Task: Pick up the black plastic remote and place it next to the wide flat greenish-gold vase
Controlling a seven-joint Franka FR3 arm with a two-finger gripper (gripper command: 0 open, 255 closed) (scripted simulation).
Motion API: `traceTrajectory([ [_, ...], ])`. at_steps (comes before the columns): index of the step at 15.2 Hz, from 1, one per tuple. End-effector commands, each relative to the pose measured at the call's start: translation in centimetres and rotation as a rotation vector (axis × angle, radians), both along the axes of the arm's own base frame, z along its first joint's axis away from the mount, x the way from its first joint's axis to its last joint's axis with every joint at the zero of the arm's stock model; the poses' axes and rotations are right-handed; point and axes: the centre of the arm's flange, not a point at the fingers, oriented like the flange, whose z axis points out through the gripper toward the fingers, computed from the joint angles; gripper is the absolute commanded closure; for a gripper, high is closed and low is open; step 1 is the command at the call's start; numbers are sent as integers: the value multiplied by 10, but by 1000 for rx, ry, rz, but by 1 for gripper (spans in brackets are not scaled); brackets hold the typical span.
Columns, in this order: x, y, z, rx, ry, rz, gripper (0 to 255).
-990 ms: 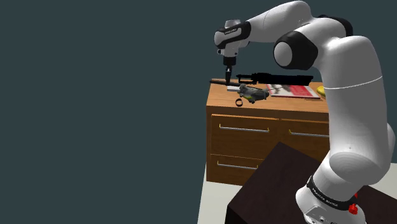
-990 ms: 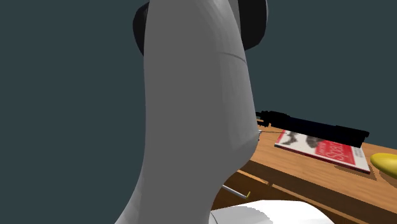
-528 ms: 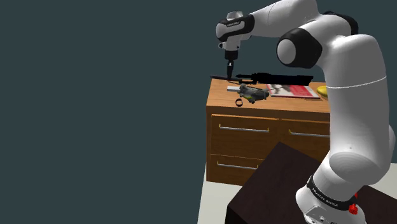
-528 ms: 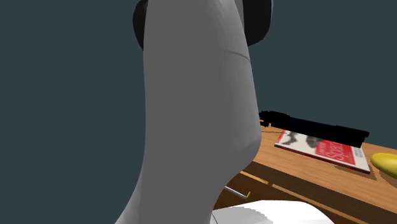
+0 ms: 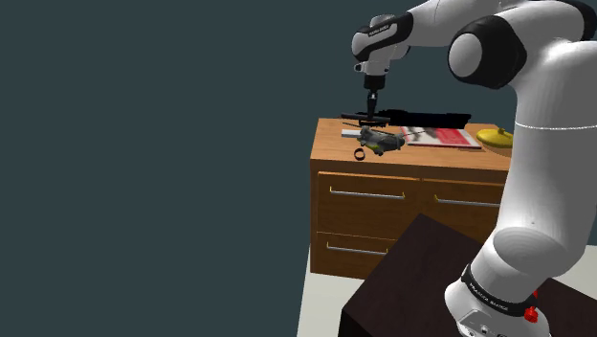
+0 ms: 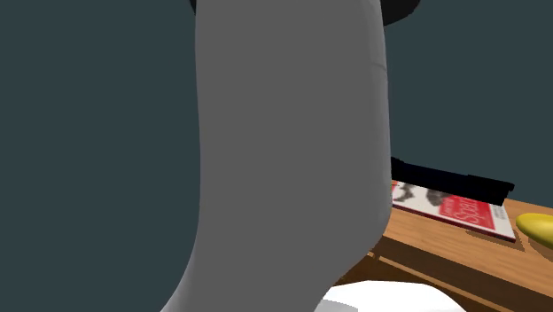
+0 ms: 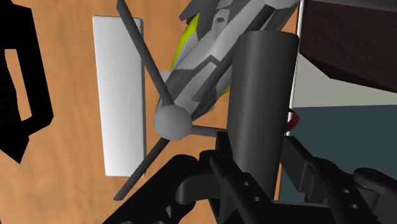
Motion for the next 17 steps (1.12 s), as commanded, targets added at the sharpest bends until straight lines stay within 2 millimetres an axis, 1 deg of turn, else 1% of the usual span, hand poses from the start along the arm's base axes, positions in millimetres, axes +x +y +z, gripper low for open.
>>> traceTrajectory([
  [1,-23,-13,-2,0,-1,1,255],
  [17,-200,-129,-2,0,-1,1,255],
])
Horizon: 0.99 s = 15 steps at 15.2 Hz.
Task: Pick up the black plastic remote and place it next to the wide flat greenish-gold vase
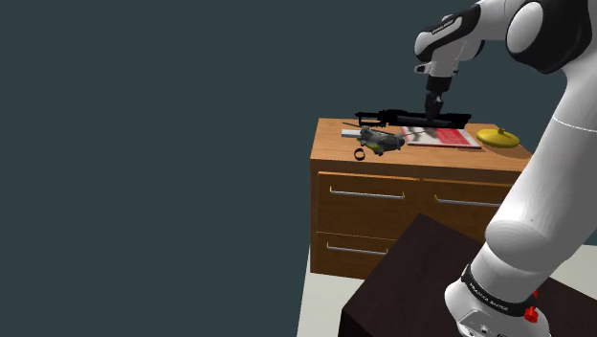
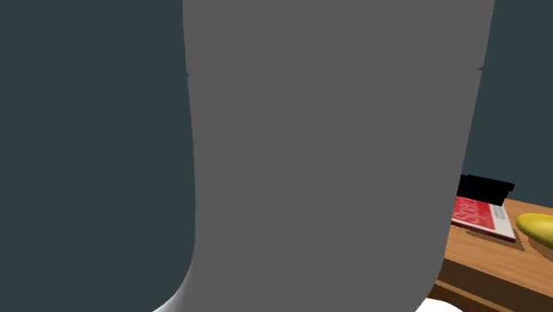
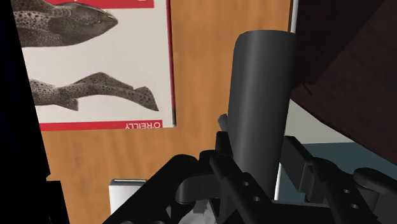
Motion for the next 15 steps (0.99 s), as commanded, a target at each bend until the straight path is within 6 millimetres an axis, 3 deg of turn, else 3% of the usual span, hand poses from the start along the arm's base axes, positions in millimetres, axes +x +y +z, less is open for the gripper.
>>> traceTrajectory([
  [1,-26,-13,0,0,0,1,255],
  [15,-180,-115,0,0,0,1,255],
])
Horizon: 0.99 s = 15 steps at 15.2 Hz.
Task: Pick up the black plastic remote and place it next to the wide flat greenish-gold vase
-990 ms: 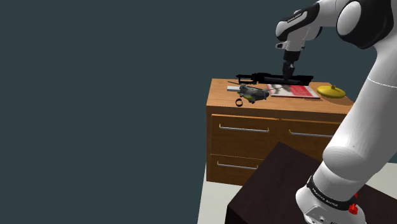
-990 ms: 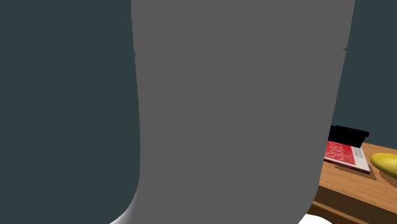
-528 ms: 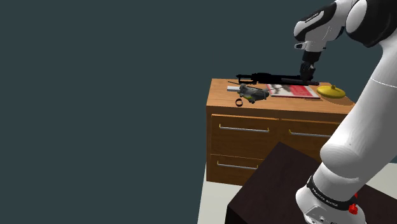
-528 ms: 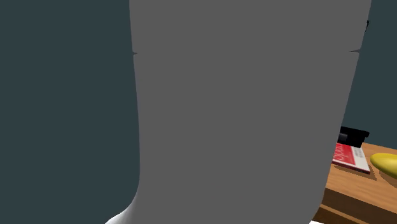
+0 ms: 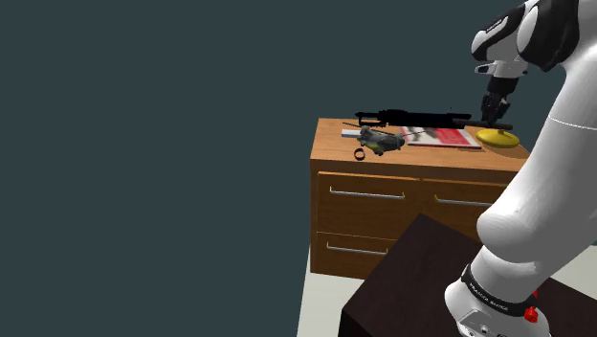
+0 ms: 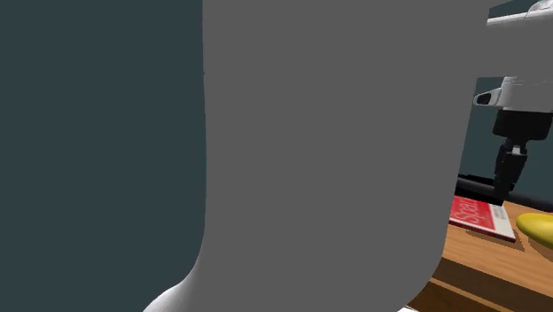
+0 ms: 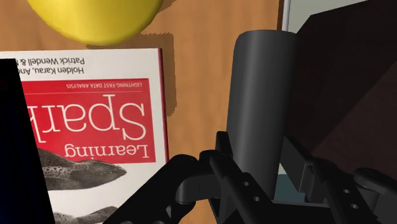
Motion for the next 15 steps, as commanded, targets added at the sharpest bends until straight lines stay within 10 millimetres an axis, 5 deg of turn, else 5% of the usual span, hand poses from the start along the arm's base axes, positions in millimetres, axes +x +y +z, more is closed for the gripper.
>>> traceTrajectory([
  [1,-23,-14,-2,0,0,2,255],
  [5,-59,-38,-2,0,0,2,255],
  [15,-59,-38,-55,0,0,2,255],
])
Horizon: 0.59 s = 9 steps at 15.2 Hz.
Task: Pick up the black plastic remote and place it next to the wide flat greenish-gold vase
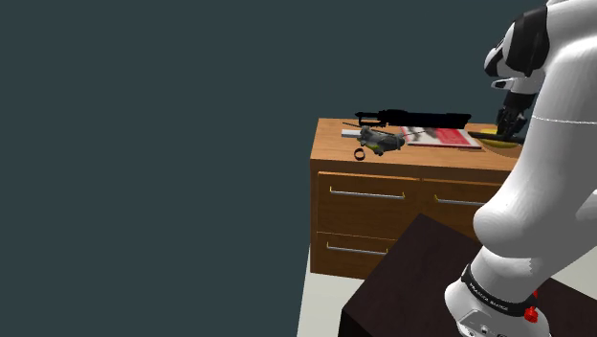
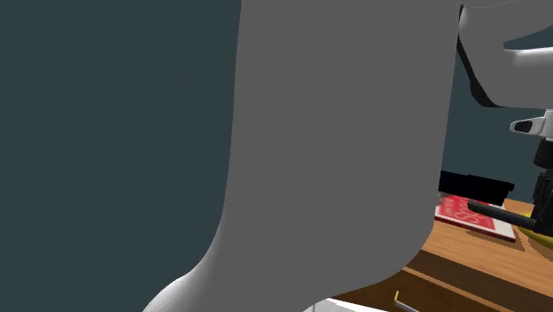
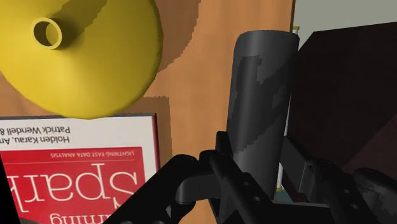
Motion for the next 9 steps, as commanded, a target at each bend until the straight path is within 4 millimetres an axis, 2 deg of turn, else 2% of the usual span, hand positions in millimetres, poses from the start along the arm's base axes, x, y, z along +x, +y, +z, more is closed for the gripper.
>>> traceTrajectory([
  [1,0,0,-11,-1,0,0,255],
  [9,0,0,-53,-1,0,0,255],
])
